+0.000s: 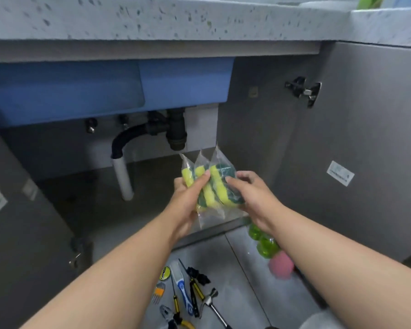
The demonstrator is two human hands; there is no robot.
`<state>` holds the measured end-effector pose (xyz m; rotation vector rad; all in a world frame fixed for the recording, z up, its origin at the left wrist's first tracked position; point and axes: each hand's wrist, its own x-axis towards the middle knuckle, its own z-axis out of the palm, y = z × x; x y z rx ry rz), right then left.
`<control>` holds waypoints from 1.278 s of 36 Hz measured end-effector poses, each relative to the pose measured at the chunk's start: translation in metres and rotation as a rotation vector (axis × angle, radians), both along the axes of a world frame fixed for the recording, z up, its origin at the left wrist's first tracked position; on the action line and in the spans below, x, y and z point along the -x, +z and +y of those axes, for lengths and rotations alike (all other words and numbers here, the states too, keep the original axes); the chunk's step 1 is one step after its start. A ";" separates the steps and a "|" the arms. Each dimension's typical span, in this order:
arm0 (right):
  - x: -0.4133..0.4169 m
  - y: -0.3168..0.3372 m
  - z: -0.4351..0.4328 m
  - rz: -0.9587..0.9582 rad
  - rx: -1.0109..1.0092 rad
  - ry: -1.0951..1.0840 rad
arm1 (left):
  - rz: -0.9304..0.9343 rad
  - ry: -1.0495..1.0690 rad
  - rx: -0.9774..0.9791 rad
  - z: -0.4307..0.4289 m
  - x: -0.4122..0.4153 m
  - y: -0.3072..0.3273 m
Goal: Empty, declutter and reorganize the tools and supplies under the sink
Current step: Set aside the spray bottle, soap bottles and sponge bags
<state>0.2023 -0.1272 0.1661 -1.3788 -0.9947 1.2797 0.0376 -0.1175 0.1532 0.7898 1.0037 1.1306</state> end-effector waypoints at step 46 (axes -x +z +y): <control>0.013 -0.007 -0.014 0.013 -0.120 0.256 | 0.078 -0.024 -0.061 0.008 -0.023 -0.002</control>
